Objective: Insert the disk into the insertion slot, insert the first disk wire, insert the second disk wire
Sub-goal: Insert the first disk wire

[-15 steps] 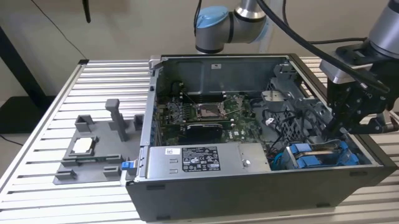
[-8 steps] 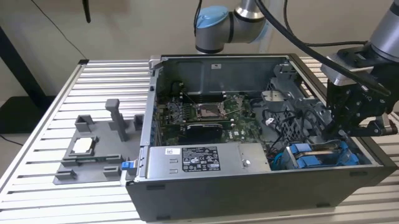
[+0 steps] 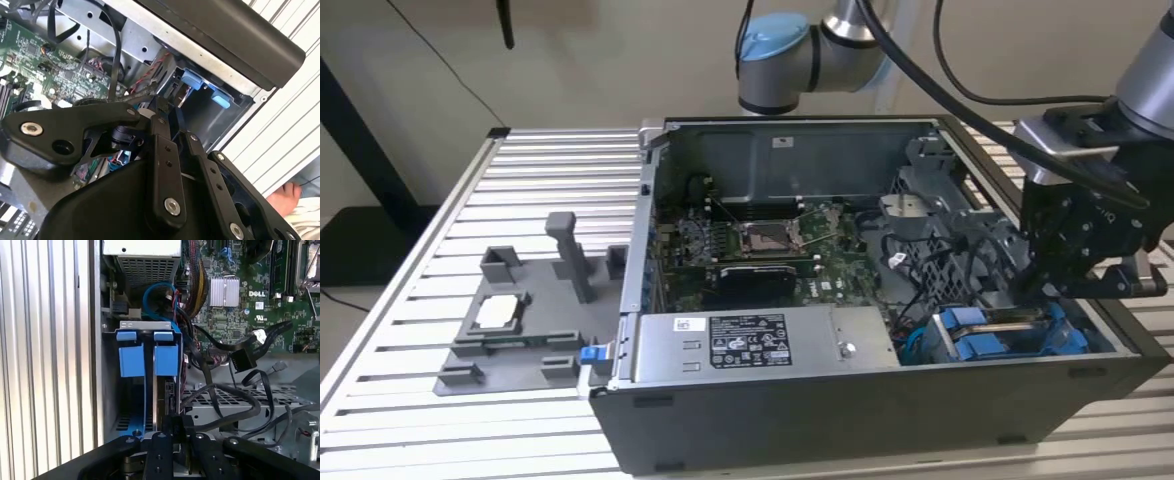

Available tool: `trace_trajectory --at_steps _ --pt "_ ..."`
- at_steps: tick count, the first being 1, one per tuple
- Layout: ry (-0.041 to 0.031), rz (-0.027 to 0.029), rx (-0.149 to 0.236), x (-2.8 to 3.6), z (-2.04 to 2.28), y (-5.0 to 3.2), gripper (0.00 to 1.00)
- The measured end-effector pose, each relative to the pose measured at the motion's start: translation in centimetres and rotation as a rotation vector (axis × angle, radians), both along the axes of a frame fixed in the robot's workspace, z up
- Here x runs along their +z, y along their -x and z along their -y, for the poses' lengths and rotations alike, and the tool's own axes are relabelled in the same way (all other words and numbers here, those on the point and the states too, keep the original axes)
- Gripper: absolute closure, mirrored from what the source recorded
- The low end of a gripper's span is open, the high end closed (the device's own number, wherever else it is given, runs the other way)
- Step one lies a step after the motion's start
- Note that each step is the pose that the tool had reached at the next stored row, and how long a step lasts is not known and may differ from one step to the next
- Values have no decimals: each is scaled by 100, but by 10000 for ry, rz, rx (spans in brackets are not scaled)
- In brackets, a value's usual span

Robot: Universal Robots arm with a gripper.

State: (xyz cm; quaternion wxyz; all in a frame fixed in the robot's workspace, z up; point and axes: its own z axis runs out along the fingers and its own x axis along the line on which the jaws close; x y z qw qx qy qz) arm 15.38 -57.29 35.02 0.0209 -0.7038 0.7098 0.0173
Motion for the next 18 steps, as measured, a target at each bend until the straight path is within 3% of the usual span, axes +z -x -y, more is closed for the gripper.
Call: trace_trajectory --at_steps 1,4,7,18 --pt "-2 -28 0 -6 6 -11 81" --pt "-4 -34 -122 -26 17 -15 81" --pt "-6 -140 -135 -36 29 -51 81" --pt "-45 -141 -959 -85 14 -70 81"
